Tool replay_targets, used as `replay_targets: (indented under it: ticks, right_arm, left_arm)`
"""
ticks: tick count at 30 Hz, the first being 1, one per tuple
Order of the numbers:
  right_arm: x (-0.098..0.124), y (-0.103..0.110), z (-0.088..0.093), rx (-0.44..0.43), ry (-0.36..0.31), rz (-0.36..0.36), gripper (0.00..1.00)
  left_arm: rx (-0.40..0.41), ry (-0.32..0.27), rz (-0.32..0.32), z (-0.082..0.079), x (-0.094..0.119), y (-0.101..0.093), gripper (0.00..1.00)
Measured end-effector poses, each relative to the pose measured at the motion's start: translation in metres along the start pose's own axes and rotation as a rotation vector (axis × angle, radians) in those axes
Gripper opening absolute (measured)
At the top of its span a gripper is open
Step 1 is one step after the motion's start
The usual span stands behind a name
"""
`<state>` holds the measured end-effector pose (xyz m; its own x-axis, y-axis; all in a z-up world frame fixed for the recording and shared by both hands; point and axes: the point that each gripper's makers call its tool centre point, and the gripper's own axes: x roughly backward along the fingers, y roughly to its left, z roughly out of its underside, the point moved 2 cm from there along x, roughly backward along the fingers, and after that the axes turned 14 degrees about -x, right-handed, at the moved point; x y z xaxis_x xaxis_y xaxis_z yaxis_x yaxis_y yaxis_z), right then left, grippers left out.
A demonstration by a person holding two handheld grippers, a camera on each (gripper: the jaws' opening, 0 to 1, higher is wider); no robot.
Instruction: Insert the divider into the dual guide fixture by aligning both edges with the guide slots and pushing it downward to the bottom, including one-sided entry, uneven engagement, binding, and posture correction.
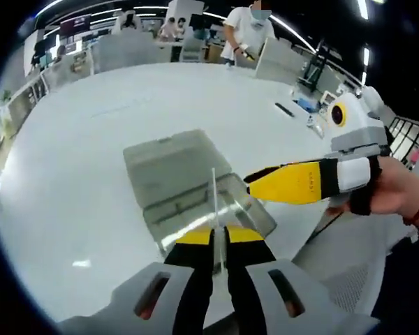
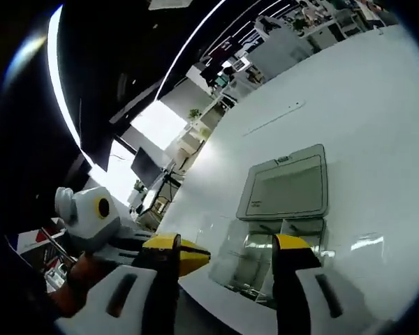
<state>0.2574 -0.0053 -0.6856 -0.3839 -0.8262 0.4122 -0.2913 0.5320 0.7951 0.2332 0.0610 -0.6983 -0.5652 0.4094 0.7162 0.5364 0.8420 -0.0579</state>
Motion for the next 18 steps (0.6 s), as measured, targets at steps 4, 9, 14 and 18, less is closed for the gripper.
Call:
replay_targets:
  ticks: [4,9,14,18]
  right_arm:
    - [0.003,0.001,0.0,0.032,0.007,0.008,0.57]
    - [0.007,-0.001,0.004,0.09,0.028,0.033,0.62]
    - [0.01,-0.002,0.006,0.166,0.041,0.054,0.69]
    - [0.013,-0.009,0.0,0.256,0.02,0.096,0.72]
  left_arm:
    - [0.036,0.029,-0.015,0.006,-0.003,0.003,0.04]
    - [0.094,0.044,-0.027,0.008,-0.004,0.003,0.04]
    - [0.132,0.06,-0.039,0.008,-0.005,0.005,0.04]
    - [0.157,0.084,-0.063,0.01,-0.006,0.008,0.04]
